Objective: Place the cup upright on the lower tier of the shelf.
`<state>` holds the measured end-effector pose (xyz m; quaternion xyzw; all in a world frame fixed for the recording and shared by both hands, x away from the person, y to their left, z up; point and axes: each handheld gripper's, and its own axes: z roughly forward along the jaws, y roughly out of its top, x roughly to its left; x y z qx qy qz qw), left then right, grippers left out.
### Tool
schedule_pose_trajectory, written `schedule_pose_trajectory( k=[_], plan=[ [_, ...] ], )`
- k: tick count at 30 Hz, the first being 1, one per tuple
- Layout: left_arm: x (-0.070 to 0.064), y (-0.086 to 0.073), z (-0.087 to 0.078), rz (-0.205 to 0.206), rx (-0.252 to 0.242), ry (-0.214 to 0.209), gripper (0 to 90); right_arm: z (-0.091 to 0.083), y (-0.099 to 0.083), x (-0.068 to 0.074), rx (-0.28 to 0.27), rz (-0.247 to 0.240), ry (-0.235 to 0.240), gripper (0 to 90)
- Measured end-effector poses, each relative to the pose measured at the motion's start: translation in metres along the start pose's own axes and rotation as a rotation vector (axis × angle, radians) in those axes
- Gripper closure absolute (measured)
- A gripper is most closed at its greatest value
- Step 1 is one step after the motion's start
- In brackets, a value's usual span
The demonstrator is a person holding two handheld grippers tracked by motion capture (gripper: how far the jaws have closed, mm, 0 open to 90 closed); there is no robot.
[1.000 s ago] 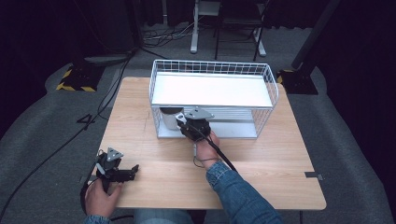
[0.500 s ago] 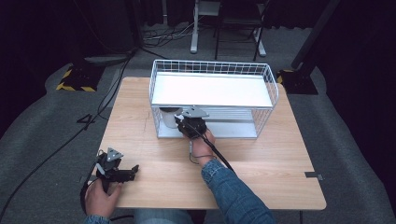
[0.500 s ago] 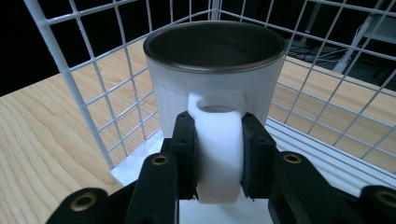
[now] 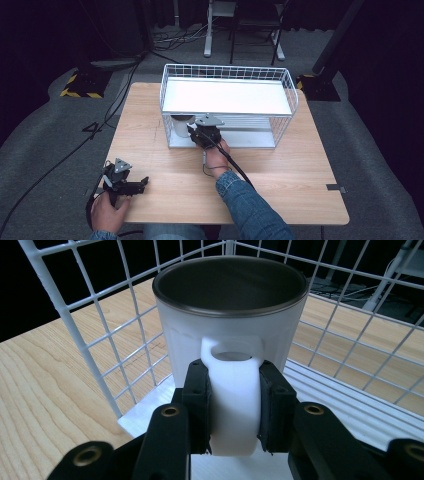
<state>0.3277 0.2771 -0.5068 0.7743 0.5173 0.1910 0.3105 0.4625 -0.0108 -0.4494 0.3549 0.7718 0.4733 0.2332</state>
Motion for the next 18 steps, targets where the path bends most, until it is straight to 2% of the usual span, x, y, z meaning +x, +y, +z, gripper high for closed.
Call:
schedule_pose_trajectory(
  k=[4,12,18],
  plan=[
    [0.0,0.0,0.0,0.0,0.0,0.0,4.7,-0.0003,-0.0017,-0.0009,0.009,0.01,-0.002,68.7],
    [0.0,0.0,0.0,0.0,0.0,0.0,4.7,-0.0025,-0.0018,-0.0009,0.006,0.035,0.026,55.7],
    [0.0,0.0,0.0,0.0,0.0,0.0,4.7,-0.0088,0.0004,-0.002,0.005,0.053,0.038,50.2]
  ],
)
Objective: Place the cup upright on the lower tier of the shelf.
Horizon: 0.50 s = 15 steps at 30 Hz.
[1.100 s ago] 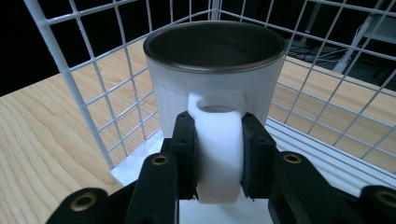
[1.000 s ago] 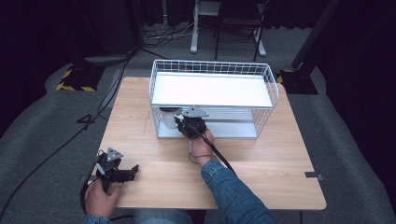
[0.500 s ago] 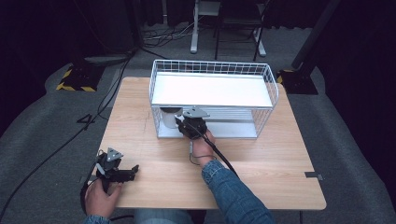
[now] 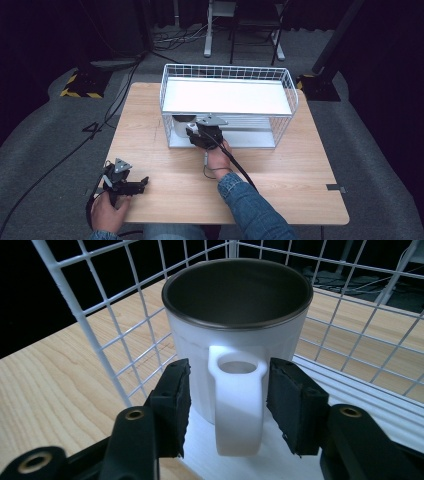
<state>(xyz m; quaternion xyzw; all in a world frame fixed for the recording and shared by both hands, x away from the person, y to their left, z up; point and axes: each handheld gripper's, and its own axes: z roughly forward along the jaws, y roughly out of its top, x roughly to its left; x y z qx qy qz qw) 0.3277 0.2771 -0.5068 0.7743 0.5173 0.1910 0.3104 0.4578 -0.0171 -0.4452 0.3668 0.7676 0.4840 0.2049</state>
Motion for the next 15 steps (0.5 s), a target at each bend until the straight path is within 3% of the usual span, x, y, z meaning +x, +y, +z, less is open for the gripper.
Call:
schedule_pose_trajectory(
  k=[3,12,15],
  plan=[
    [0.0,0.0,0.0,0.0,0.0,0.0,4.7,-0.004,0.001,0.001,0.004,0.006,0.011,48.3],
    [0.0,0.0,0.0,0.0,0.0,0.0,4.7,-0.034,0.005,0.005,-0.001,-0.049,0.077,42.4],
    [0.0,0.0,0.0,0.0,0.0,0.0,4.7,-0.042,0.004,0.005,0.008,-0.046,0.097,42.1]
  ],
)
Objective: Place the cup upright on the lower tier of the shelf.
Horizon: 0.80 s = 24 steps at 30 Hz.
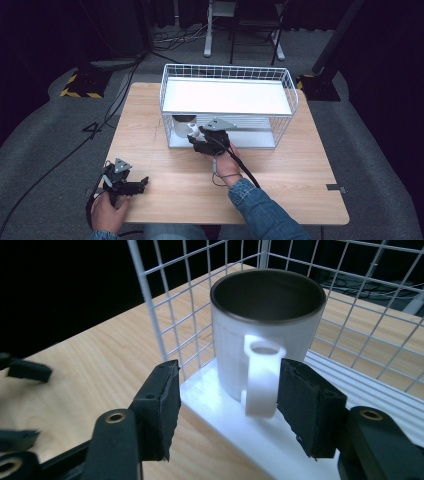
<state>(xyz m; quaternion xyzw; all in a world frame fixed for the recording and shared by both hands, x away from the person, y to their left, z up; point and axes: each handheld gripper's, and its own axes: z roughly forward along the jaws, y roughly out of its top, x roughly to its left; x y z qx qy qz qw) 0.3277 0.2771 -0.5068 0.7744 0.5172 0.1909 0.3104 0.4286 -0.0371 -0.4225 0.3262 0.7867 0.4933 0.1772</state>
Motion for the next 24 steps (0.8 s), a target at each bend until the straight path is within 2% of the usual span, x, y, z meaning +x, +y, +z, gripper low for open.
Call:
schedule_pose_trajectory(
  k=[3,10,14,17,19,21,24],
  plan=[
    [0.0,0.0,0.0,0.0,0.0,0.0,4.7,-0.013,-0.001,-0.001,0.001,0.007,0.019,41.4],
    [0.0,0.0,0.0,0.0,0.0,0.0,4.7,-0.048,-0.004,-0.005,0.004,-0.046,0.021,40.5],
    [0.0,0.0,0.0,-0.001,0.0,0.0,4.7,-0.068,-0.008,-0.011,0.002,-0.047,0.022,39.7],
    [0.0,0.0,0.0,0.0,0.0,0.0,4.7,-0.084,-0.013,-0.016,0.004,-0.047,0.012,39.5],
    [0.0,0.0,0.0,0.0,0.0,0.0,4.7,-0.101,-0.021,-0.022,0.007,-0.064,-0.011,39.1],
    [0.0,0.0,0.0,0.0,0.0,0.0,4.7,-0.105,-0.024,-0.024,0.008,-0.066,-0.014,38.9],
    [0.0,0.0,0.0,0.0,0.0,0.0,4.6,-0.122,-0.034,-0.034,0.018,-0.06,-0.037,37.8]
  ],
)
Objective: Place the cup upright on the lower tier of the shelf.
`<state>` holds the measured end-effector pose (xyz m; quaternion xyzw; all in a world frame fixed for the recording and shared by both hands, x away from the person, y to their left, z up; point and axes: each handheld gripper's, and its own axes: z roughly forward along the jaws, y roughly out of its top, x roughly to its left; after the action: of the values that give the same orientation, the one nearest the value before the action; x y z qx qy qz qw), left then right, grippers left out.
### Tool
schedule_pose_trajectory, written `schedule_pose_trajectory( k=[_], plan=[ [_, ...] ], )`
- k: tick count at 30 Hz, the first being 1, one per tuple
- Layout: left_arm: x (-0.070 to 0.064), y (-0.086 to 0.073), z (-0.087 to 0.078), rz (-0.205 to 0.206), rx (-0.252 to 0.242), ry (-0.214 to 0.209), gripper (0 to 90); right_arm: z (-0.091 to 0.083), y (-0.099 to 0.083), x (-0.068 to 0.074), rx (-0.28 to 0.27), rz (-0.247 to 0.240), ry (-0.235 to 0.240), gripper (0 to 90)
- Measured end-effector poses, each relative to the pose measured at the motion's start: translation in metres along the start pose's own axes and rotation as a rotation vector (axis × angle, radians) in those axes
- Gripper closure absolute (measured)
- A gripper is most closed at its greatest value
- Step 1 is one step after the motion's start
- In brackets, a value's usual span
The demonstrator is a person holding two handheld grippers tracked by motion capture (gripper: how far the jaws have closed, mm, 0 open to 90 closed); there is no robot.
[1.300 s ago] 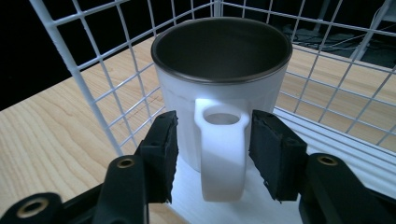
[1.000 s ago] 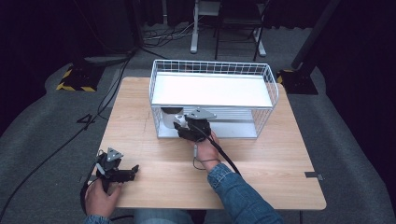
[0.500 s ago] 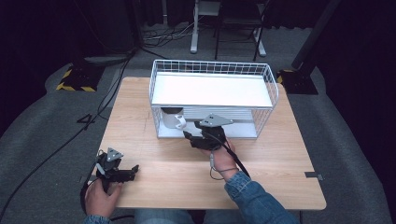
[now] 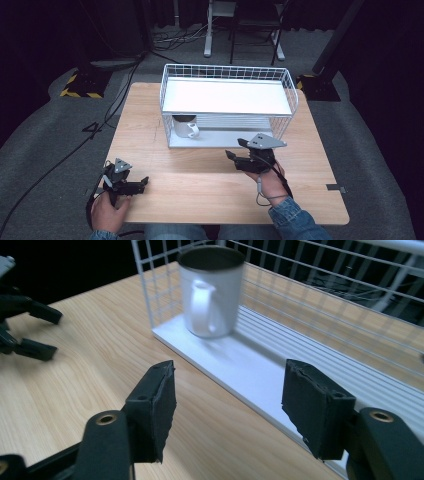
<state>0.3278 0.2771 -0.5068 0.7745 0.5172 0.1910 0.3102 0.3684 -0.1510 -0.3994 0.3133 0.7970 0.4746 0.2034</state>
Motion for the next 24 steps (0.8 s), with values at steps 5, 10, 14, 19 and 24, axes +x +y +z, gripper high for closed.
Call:
schedule_pose_trajectory(
  k=[5,10,14,19,24],
  plan=[
    [0.0,0.001,0.001,-0.006,0.0,-0.002,4.6,-0.021,-0.016,-0.018,0.017,0.028,-0.038,34.7],
    [0.0,0.001,0.001,-0.007,-0.001,-0.001,4.6,-0.04,-0.035,-0.038,0.059,0.069,-0.071,32.6],
    [0.0,0.001,0.001,-0.007,-0.001,-0.001,4.6,-0.045,-0.048,-0.049,0.088,0.096,-0.072,31.9],
    [0.0,0.001,0.001,-0.007,-0.001,-0.001,4.6,-0.047,-0.064,-0.058,0.135,0.093,-0.06,33.2],
    [0.0,0.001,0.001,-0.008,-0.002,-0.002,4.6,-0.049,-0.079,-0.068,0.172,0.119,-0.075,32.7]
  ],
)
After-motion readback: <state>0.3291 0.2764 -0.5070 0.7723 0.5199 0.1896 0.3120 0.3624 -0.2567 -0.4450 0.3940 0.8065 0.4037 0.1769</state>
